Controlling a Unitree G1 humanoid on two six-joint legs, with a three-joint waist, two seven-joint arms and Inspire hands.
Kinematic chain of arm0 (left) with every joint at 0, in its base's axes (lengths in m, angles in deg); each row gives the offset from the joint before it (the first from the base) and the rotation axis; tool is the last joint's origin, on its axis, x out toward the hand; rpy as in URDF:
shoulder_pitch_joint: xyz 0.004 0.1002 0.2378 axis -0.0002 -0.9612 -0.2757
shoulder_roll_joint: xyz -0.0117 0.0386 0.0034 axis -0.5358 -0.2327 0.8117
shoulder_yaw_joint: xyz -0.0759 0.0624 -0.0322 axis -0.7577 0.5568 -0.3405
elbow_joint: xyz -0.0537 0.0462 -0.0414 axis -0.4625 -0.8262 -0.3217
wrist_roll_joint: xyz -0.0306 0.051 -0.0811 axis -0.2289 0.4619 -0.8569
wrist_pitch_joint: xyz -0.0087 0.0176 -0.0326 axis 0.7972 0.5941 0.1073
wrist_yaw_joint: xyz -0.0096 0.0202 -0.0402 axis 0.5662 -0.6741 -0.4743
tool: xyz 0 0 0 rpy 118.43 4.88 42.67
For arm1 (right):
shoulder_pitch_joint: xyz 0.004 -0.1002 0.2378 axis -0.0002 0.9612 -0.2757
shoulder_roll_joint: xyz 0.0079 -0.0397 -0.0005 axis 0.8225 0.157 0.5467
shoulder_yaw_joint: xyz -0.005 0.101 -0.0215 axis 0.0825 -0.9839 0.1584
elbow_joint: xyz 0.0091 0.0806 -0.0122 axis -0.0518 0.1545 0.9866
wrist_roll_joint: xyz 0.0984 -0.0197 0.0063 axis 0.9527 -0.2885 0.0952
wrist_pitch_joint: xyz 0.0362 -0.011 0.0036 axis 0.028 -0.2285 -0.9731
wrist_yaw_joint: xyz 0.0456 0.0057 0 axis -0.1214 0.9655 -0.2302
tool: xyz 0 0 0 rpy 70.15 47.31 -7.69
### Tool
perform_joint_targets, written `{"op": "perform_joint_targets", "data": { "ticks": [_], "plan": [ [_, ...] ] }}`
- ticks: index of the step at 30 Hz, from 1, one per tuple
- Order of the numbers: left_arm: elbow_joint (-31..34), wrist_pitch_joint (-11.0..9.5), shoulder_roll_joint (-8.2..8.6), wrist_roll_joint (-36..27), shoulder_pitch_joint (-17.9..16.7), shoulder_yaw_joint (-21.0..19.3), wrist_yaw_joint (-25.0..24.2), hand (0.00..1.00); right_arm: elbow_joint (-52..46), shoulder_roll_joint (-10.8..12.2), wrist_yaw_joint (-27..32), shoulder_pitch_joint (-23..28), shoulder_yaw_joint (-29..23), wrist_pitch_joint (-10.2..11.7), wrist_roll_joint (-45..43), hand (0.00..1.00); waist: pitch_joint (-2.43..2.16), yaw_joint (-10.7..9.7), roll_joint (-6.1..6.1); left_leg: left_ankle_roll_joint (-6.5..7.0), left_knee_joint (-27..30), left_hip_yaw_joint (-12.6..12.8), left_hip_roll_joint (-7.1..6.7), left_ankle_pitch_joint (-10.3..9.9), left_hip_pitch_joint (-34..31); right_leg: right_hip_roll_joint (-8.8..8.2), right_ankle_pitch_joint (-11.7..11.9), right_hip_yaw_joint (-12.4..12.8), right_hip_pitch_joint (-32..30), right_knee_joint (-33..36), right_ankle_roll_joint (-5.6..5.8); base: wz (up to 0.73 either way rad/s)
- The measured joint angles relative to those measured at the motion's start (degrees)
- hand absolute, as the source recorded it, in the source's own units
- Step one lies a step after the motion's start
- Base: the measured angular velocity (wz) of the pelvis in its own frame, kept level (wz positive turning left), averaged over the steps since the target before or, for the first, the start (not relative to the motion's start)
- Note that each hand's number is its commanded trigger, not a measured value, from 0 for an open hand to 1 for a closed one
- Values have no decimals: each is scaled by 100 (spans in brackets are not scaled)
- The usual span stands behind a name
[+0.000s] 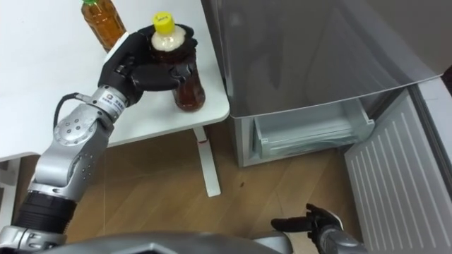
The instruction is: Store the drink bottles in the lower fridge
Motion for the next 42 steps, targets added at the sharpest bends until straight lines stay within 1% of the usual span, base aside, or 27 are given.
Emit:
{"op": "perform_joint_targets", "data": {
  "ticks": [5, 13, 18, 21, 24, 27, 28, 31, 33, 35, 39, 42],
  "plan": [
    [-7, 31, -1, -1, 2, -16, 15, 100, -61, -2, -2, 14, -1, -3, -1, 0, 3, -5, 5, 0, 0, 3, 2, 0, -2, 2, 0, 4, -2, 4, 0, 0],
    [-3, 88, -1, 0, 7, -26, 23, 100, -63, -4, -2, 0, 0, -67, -8, 0, 2, 4, 1, 0, 1, 2, 5, 0, -22, 4, 0, 6, -25, 6, 0, 0],
    [2, 88, 0, 2, 13, -26, 20, 100, -63, -2, -7, -5, 0, -47, -10, 0, -5, 1, -12, 0, 0, 3, 8, 0, -37, 6, 0, 2, -44, 7, 0, 0],
    [53, 90, -1, 8, 13, -41, -1, 100, -59, 14, -11, -6, 5, -40, -16, 0, -20, 25, -51, -1, 0, 18, 10, 1, -64, 6, 0, -9, -94, 13, 0, 0],
    [185, 93, 1, 45, 13, -42, 1, 100, -31, 61, -88, -18, 9, -25, 0, 0, -56, 38, -104, -1, 7, 20, 12, 1, -64, 6, 2, -13, -111, 13, -3, 0],
    [327, 93, 4, 36, 12, -41, -7, 100, 170, 118, -186, -137, 14, -26, 16, 0, -54, 46, -213, -1, 3, 16, 11, 1, -71, 4, 4, -30, -102, 11, -5, 0],
    [375, 100, 15, 30, 9, -41, -16, 100, 202, 134, -185, -151, 15, -37, 47, 0, -58, 52, -230, -1, 5, 12, 11, 1, -94, 4, 4, -34, -101, 10, -5, 4],
    [611, 110, 15, 10, 8, -42, -27, 100, 272, 138, -186, -182, 7, -57, 50, 0, -59, 54, -228, -1, 26, -63, 1, 1, -111, -1, 5, -104, -93, 2, -5, 11],
    [691, 109, 14, -47, 8, -43, -72, 100, 413, 122, -189, -275, 11, -68, 51, 0, -60, 77, -216, -2, 17, -67, 2, 2, -75, -1, 5, -113, -65, -1, -5, 2],
    [695, 109, 15, -111, -7, -41, -147, 100, 429, 119, -191, -290, 19, -81, 55, 0, -50, 119, -201, -1, 7, -80, 1, 2, -14, -1, 5, -138, 8, -5, -4, 2],
    [702, 110, 14, -171, -27, -41, -222, 100, 431, 107, -192, -284, 27, -123, 50, 0, -50, 213, -197, -1, 33, -102, 0, 2, -22, -1, 5, -163, 21, 1, -5, 2],
    [720, 110, -8, -292, -89, -41, -236, 100, 422, 104, -217, -283, 56, -125, 52, 0, -50, 221, -195, -1, 94, -174, -2, 1, -116, -4, 5, -255, 19, 9, -5, 11]
  ]
}}
